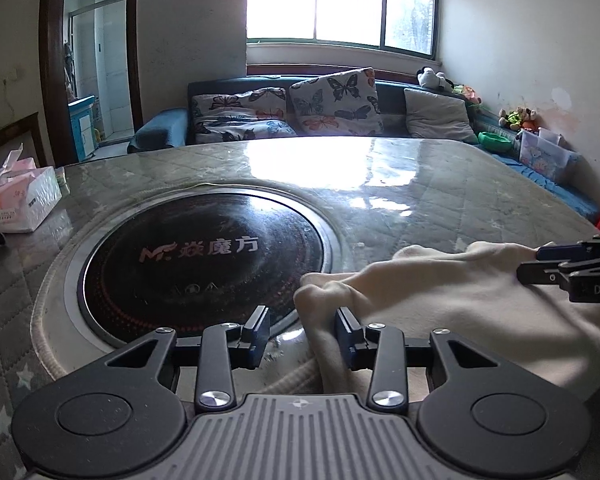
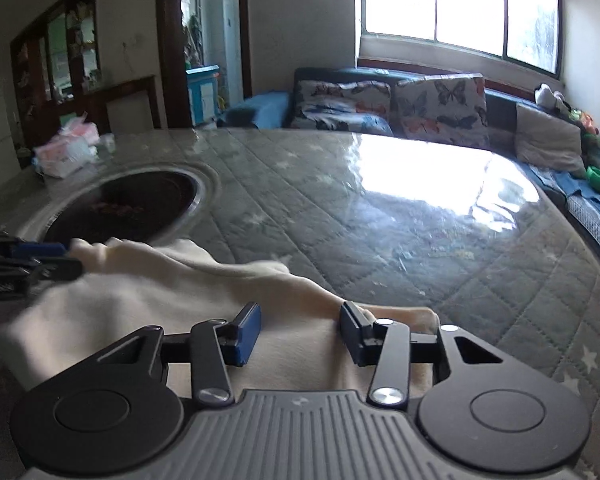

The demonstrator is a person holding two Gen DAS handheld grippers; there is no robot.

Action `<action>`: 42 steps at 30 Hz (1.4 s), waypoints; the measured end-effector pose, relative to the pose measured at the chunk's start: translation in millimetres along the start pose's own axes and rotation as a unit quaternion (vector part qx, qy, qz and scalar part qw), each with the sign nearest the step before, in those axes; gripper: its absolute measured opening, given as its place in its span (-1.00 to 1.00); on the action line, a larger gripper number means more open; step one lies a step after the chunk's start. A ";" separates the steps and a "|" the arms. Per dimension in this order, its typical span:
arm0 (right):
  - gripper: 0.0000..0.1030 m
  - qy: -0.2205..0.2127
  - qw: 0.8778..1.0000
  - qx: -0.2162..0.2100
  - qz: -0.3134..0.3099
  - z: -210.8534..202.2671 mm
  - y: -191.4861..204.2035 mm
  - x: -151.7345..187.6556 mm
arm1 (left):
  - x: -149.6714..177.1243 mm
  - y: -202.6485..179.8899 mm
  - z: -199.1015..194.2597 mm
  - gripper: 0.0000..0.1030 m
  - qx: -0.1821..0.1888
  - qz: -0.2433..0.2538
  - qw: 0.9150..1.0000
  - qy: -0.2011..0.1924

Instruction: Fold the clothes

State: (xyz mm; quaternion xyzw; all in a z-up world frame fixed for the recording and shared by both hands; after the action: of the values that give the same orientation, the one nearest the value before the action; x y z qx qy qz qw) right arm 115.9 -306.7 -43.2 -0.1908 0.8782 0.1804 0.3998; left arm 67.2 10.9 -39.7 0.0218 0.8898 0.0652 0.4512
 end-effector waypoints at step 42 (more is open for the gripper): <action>0.62 -0.032 0.996 0.018 -0.081 -37.8 44.0 27.3 | 1.2 -41.2 -22.4 0.29 0.027 0.046 0.998 -0.017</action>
State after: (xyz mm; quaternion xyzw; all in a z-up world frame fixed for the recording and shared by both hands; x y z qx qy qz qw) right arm 54.3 -291.7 -33.8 -0.2486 0.8497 0.1373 0.4442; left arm 49.3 -32.0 -33.1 0.0761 0.8816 0.0611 0.4617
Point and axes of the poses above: each gripper's, at about its wrist camera, not at the fingertips, and z roughly the way its jaws point, y to its left, x to its underside, the point moved 9 cm from there along z, roughly the way its jaws point, and after that the axes turned 10 degrees about z, right-handed, at the moved point
